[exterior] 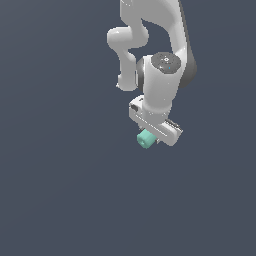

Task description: Pick up the object and move it to a goal position.

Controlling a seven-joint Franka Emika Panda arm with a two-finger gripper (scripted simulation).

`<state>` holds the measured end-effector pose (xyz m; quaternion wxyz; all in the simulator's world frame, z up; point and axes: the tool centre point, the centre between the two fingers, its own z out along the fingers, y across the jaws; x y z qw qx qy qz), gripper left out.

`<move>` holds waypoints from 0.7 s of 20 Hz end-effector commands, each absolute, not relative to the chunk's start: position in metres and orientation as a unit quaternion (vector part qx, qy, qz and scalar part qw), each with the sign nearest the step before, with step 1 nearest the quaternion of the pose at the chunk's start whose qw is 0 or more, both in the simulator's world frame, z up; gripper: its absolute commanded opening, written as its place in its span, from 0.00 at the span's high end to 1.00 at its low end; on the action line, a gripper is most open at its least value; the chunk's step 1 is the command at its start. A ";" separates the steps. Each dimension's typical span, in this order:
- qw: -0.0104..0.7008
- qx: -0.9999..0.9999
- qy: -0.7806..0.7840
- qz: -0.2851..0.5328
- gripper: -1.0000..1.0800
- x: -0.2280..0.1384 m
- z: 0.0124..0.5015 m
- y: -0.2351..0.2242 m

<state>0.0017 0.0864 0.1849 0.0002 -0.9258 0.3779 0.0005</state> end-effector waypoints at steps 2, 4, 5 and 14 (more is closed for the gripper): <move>0.000 -0.926 0.378 0.000 1.00 -0.012 0.225 0.099; 0.000 -0.926 0.378 0.000 1.00 -0.019 0.248 0.106; 0.000 -0.926 0.378 0.000 1.00 -0.023 0.260 0.110; -0.001 -0.926 0.378 -0.001 1.00 -0.054 0.362 0.143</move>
